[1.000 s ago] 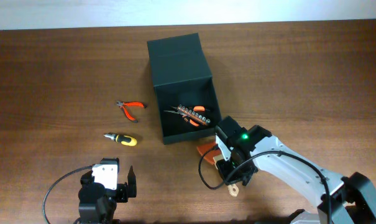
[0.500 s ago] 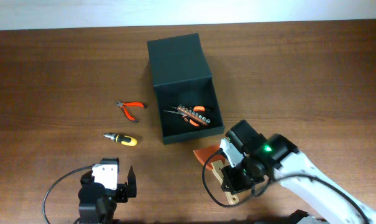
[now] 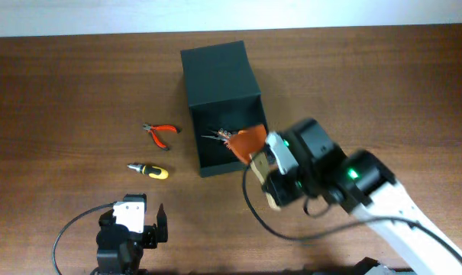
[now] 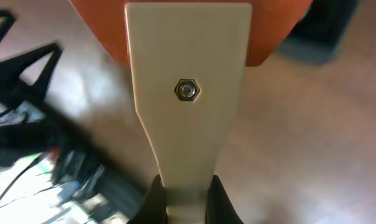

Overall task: Pack container
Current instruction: 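Lower the scraper blade-first into the box and release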

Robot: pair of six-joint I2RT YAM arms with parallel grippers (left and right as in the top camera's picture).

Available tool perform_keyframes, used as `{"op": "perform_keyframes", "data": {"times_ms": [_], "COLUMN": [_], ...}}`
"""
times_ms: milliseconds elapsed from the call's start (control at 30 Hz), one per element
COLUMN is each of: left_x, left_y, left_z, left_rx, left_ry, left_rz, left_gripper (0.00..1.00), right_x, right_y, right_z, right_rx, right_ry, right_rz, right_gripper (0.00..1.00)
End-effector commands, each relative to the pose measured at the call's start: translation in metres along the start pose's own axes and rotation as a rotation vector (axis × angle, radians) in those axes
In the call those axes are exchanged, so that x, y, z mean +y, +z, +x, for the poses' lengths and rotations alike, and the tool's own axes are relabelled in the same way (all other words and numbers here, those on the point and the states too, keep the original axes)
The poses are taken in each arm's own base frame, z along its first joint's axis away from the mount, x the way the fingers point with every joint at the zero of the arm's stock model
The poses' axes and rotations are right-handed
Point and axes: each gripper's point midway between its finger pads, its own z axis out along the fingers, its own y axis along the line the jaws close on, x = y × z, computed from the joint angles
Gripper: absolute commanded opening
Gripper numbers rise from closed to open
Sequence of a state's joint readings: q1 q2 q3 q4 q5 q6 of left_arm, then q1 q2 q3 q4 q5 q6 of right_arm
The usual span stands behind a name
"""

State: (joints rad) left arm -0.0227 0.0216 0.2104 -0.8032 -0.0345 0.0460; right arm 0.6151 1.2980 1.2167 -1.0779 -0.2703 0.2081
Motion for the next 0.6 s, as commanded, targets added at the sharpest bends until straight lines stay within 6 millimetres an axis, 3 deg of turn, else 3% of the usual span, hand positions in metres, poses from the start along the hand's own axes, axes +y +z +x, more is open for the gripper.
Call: {"op": "perform_keyframes", "data": {"times_ms": [0, 167, 300, 433, 567], "left_x": [0.002, 0.002, 0.002, 0.002, 0.002], "left_y": [0.001, 0.001, 0.001, 0.001, 0.001], "left_z": [0.002, 0.002, 0.002, 0.002, 0.002], "left_rx": [0.001, 0.001, 0.001, 0.001, 0.001], "left_ry": [0.012, 0.012, 0.012, 0.012, 0.012], "left_rz": [-0.012, -0.012, -0.012, -0.012, -0.012], "left_gripper": [0.99, 0.99, 0.99, 0.99, 0.99], "right_x": [-0.022, -0.040, -0.059, -0.087, -0.102], "right_y": [0.013, 0.049, 0.083, 0.111, 0.131], "right_z": [-0.034, -0.085, -0.109, -0.112, -0.100], "right_rx": [-0.001, 0.020, 0.061, 0.137, 0.222], "right_ry": [-0.139, -0.334, -0.472, -0.567, -0.579], "right_rz": [0.143, 0.245, 0.324, 0.434, 0.448], "right_gripper": [0.04, 0.04, 0.04, 0.04, 0.04]}}
